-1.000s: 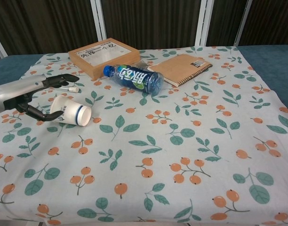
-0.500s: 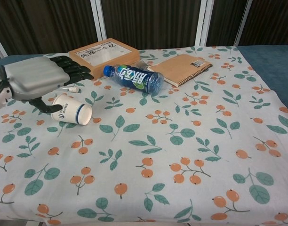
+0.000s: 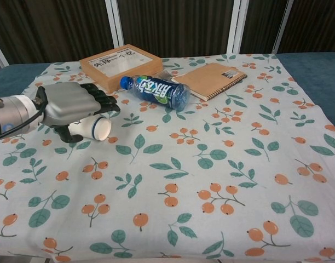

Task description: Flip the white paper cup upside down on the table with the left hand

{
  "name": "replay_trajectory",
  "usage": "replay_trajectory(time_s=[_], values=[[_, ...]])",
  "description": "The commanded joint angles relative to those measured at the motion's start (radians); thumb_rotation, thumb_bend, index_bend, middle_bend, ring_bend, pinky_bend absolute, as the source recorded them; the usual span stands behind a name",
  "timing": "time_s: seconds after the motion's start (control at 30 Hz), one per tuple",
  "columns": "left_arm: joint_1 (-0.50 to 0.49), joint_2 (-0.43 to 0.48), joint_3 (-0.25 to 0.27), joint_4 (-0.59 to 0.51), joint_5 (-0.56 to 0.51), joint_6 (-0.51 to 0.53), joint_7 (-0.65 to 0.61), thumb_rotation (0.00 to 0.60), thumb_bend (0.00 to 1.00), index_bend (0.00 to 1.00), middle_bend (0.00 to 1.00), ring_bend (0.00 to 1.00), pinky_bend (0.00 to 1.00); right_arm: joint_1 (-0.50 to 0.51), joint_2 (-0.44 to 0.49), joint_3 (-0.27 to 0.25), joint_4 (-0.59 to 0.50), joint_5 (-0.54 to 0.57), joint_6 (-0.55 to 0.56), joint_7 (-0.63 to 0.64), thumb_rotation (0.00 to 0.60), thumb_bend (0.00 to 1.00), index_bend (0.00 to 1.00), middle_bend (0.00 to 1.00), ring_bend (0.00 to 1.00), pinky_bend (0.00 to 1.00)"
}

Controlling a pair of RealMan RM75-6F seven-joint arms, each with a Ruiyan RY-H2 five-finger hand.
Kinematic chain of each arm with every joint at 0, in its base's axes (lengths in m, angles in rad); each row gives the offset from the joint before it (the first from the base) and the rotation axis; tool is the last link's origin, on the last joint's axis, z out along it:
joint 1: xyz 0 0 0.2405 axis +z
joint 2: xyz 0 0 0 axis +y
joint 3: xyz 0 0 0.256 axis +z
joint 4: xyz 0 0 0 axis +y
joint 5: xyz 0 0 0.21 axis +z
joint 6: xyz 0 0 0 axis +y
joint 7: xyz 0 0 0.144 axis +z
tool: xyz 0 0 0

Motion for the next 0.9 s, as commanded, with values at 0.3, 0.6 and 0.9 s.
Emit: replay_trajectory(time_s=[0.3, 0.6, 0.9], values=[[-0.066, -0.07, 0.032, 0.113, -0.083, -0.02, -0.043, 0.6, 0.36, 0.1, 0.15, 0.0, 0.03, 0.001, -0.002, -0.002, 0.01, 0.008, -0.012, 0.003, 0.6, 0.07, 0.0, 0.0, 0.0, 0.0], [-0.084, -0.086, 0.061, 0.154, -0.067, 0.008, -0.052, 0.6, 0.41, 0.18, 0.2, 0.0, 0.04, 0.003, 0.001, -0.004, 0.009, 0.015, -0.025, 0.001, 0.6, 0.07, 0.0, 0.0, 0.0, 0.0], [-0.089, -0.094, 0.076, 0.178, -0.057, 0.017, -0.091, 0.6, 0.44, 0.24, 0.26, 0.0, 0.05, 0.009, 0.01, -0.004, -0.006, 0.024, -0.045, -0.011, 0.6, 0.07, 0.0, 0.0, 0.0, 0.0]])
